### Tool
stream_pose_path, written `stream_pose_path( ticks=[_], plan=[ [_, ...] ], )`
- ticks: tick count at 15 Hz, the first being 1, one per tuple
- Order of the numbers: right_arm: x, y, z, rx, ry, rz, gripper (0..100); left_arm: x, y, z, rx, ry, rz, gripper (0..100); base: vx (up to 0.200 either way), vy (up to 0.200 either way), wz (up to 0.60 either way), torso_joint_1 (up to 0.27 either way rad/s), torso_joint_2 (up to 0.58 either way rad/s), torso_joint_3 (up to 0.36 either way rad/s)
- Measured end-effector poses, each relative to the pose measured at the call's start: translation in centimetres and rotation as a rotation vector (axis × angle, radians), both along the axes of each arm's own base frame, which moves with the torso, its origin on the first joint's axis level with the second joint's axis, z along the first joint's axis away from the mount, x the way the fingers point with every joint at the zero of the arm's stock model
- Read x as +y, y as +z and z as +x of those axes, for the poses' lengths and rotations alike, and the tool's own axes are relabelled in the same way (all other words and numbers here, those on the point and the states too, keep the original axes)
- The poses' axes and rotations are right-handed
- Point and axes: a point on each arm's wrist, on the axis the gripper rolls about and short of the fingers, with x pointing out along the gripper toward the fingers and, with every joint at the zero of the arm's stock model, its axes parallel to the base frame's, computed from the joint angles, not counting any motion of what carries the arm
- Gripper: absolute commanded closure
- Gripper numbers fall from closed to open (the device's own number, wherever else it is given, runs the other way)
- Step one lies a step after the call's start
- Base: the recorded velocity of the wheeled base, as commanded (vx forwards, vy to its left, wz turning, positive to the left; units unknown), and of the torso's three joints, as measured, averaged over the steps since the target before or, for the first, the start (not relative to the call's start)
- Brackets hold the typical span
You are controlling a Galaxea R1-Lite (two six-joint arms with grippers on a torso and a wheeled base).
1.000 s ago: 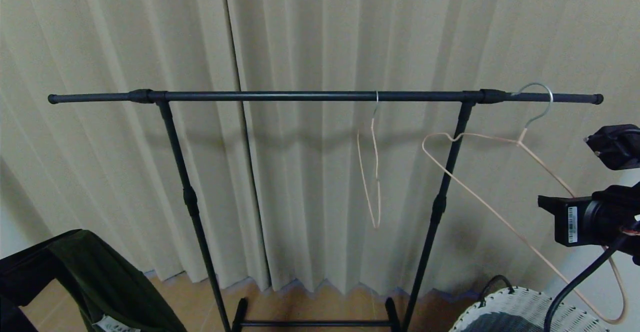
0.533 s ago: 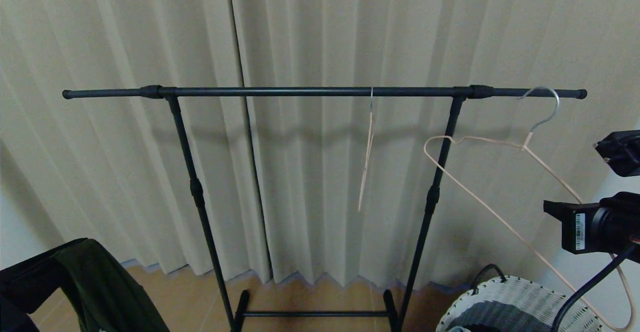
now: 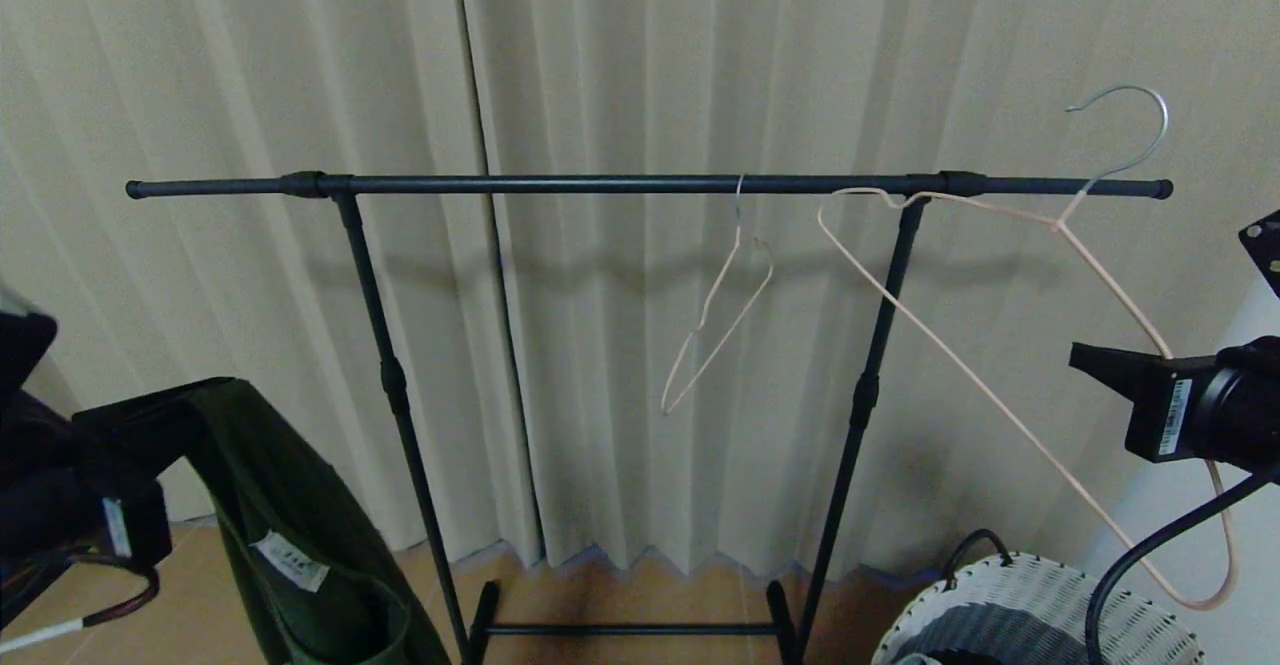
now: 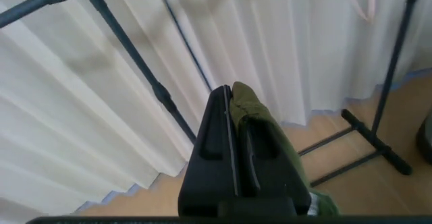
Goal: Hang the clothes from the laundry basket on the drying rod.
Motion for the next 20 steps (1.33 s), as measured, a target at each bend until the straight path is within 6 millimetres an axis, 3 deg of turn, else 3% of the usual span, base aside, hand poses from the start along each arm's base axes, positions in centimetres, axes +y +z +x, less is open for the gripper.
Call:
stream_pose_path(
  ticks=[3, 6, 10, 14, 20],
  plan=[
    [0.2, 0.1, -0.1, -0.006, 0.082, 0.031, 100, -2.4, 1.2, 3.0, 0.036, 0.049, -0.073, 100, 0.0, 0.0, 0.0, 0.0, 0.0, 0.0],
    [0.8, 0.1, -0.3, 0.001, 0.183, 0.053, 100, -6.2, 2.5, 6.1, 0.051, 0.074, -0.139, 100, 0.0, 0.0, 0.0, 0.0, 0.0, 0.0],
    [3.5, -0.5, -1.6, 0.043, 0.443, 0.078, 100, -9.8, 3.3, 10.1, 0.059, 0.082, -0.174, 100, 0.0, 0.0, 0.0, 0.0, 0.0, 0.0],
    [5.9, -0.8, -2.9, 0.067, 0.62, 0.076, 100, -10.9, 2.8, 12.1, 0.083, 0.144, -0.201, 100, 0.0, 0.0, 0.0, 0.0, 0.0, 0.0],
    [7.9, -1.5, -2.8, 0.113, 0.697, 0.061, 100, -11.4, 2.3, 13.0, 0.101, 0.154, -0.217, 100, 0.0, 0.0, 0.0, 0.0, 0.0, 0.0]
  ],
)
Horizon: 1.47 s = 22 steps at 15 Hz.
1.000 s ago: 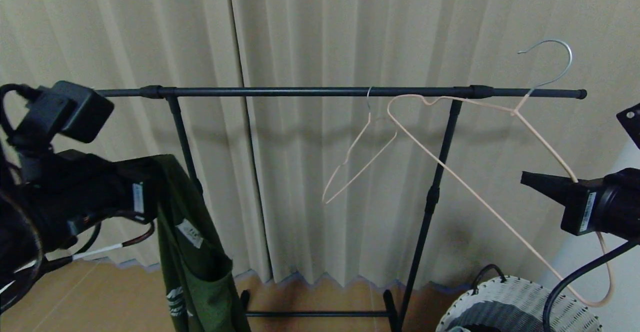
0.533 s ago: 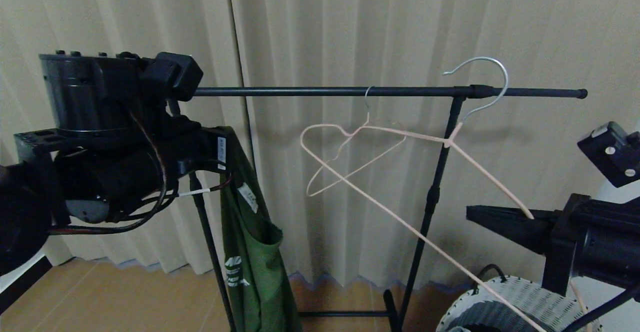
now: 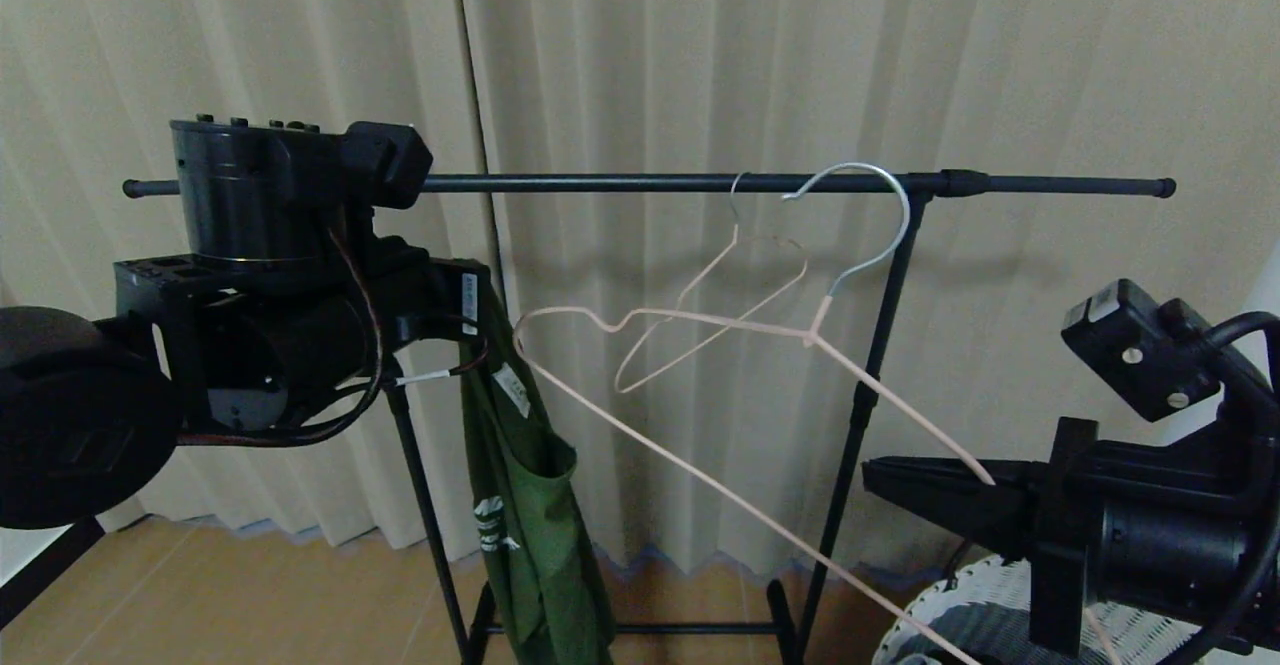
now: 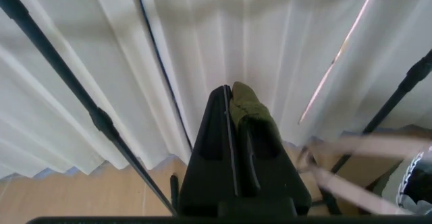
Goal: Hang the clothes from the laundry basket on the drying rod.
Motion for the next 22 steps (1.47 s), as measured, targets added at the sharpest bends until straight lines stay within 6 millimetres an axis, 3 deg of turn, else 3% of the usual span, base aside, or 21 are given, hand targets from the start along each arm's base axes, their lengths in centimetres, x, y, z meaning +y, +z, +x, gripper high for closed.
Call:
stream_pose_path(
  ticks=[7, 12, 19, 22],
  plan=[
    [1.1, 0.1, 0.2, 0.01, 0.052, 0.001, 100, -0.5, -0.4, 0.1, 0.012, -0.013, 0.007, 100, 0.0, 0.0, 0.0, 0.0, 0.0, 0.0],
    [2.9, 0.6, 2.5, -0.018, 0.0, 0.006, 100, -0.8, -0.4, -0.1, 0.005, 0.032, 0.023, 100, 0.0, 0.0, 0.0, 0.0, 0.0, 0.0],
    [4.6, -0.9, 4.8, 0.002, -0.101, -0.059, 100, -0.3, -0.5, -0.1, -0.007, 0.157, 0.055, 100, 0.0, 0.0, 0.0, 0.0, 0.0, 0.0],
    [6.1, -0.3, 6.7, -0.003, -0.198, -0.033, 100, -0.2, -0.7, -0.4, -0.003, 0.173, 0.063, 100, 0.0, 0.0, 0.0, 0.0, 0.0, 0.0]
  ],
)
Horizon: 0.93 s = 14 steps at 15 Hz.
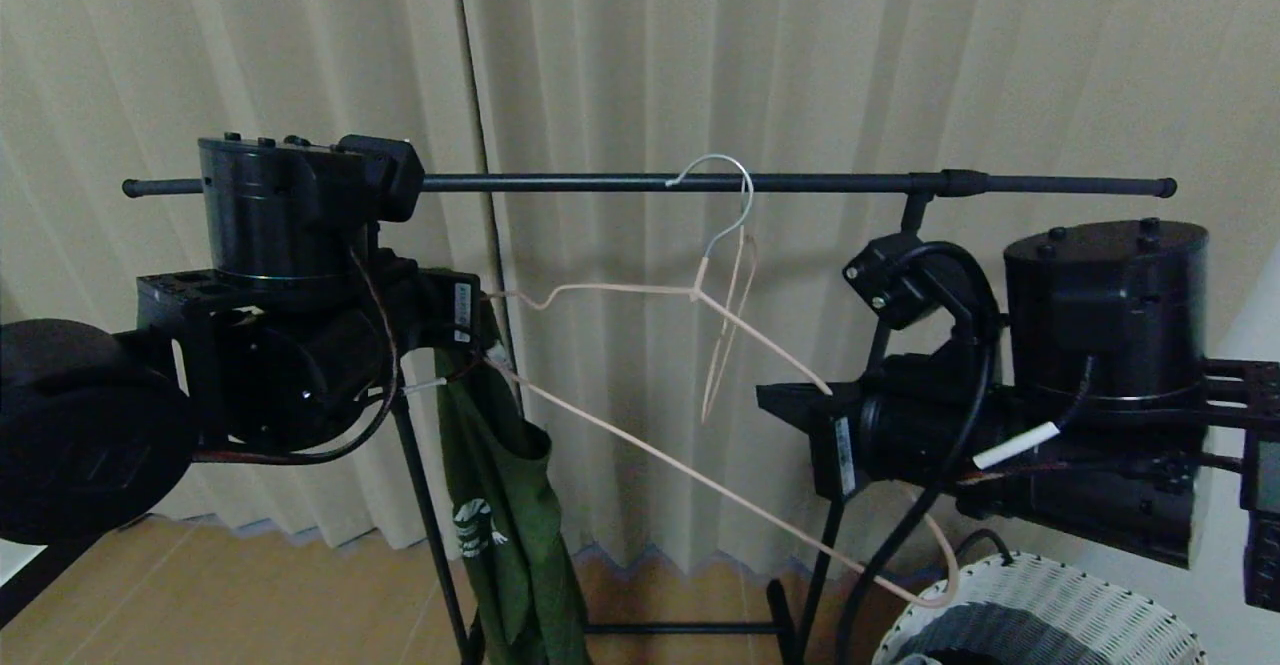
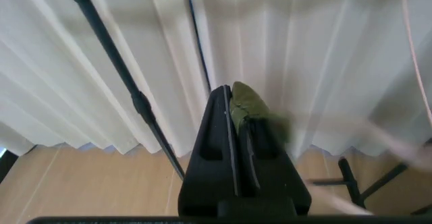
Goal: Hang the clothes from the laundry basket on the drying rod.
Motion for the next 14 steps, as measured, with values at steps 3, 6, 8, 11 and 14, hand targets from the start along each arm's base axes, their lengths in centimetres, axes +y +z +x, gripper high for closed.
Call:
stream_pose_path(
  ticks=[3, 6, 8, 11, 14],
  plan=[
    [1.4, 0.3, 1.5, 0.012, -0.03, 0.041, 100, 0.1, -0.1, -0.4, 0.003, -0.001, 0.0, 100, 0.0, 0.0, 0.0, 0.0, 0.0, 0.0],
    [2.3, -0.1, 1.7, 0.017, -0.015, 0.039, 100, 0.1, 0.0, -0.6, -0.001, -0.005, -0.002, 100, 0.0, 0.0, 0.0, 0.0, 0.0, 0.0],
    [2.9, -0.3, 1.3, 0.022, 0.009, 0.035, 100, 0.0, 0.1, -0.7, -0.002, -0.012, -0.002, 100, 0.0, 0.0, 0.0, 0.0, 0.0, 0.0],
    [3.9, -0.6, 0.5, 0.03, 0.053, 0.031, 100, -0.6, 0.3, -1.0, -0.006, -0.044, 0.007, 100, 0.0, 0.0, 0.0, 0.0, 0.0, 0.0],
    [4.6, -0.9, 0.6, 0.028, 0.07, 0.033, 100, -1.9, 0.4, -1.8, -0.003, -0.152, -0.005, 100, 0.0, 0.0, 0.0, 0.0, 0.0, 0.0]
  ],
)
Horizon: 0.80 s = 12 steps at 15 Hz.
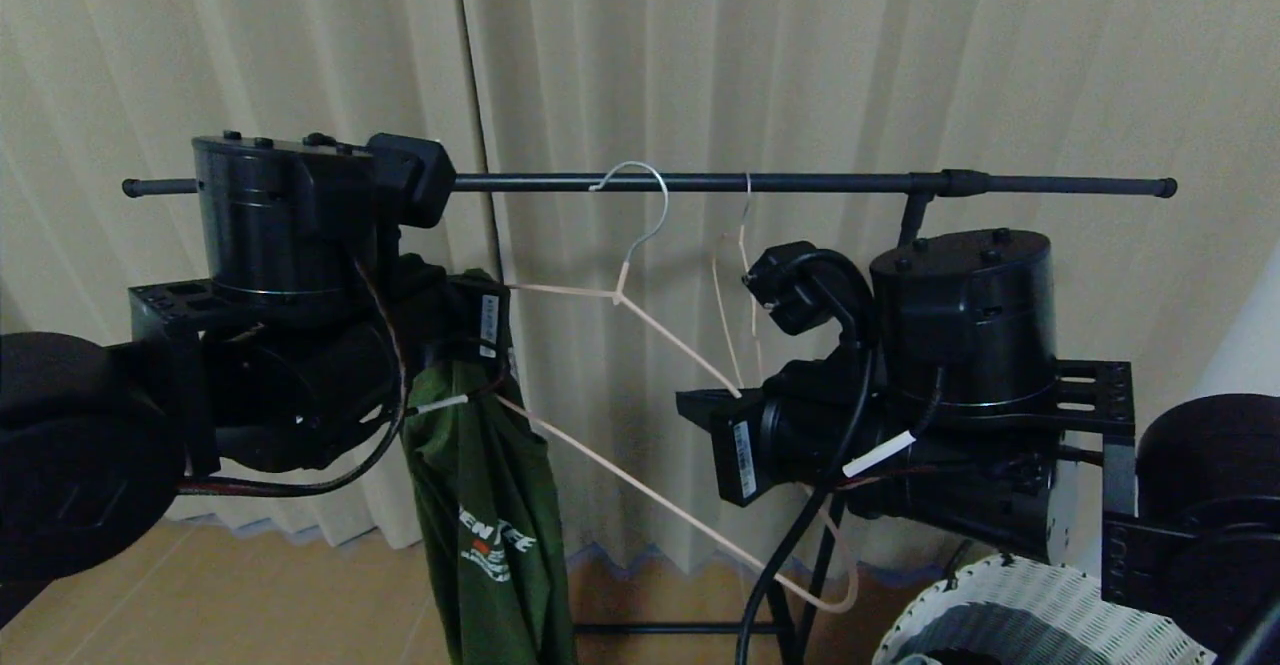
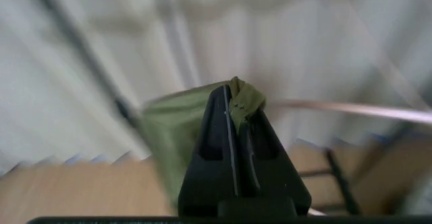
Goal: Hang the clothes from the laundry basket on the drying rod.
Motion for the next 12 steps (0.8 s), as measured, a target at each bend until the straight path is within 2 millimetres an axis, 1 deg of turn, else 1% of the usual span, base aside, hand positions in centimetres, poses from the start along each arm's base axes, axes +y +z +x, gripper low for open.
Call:
stream_pose_path(
  ticks=[3, 7, 10, 12],
  plan=[
    [0.5, -0.4, 0.3, 0.002, 0.003, -0.002, 100, -0.5, 0.4, -0.7, -0.001, -0.155, -0.001, 100, 0.0, 0.0, 0.0, 0.0, 0.0, 0.0],
    [0.7, -0.8, 0.6, 0.01, 0.003, -0.006, 100, -0.9, 1.1, -1.8, -0.009, -0.409, -0.033, 100, 0.0, 0.0, 0.0, 0.0, 0.0, 0.0],
    [0.7, -0.8, 0.6, 0.011, -0.001, -0.007, 100, -0.8, 1.3, -3.0, -0.01, -0.504, -0.048, 100, 0.0, 0.0, 0.0, 0.0, 0.0, 0.0],
    [0.7, -0.9, 0.6, 0.01, -0.004, -0.008, 100, -0.6, 1.1, -3.7, -0.024, -0.526, -0.052, 100, 0.0, 0.0, 0.0, 0.0, 0.0, 0.0]
  ],
)
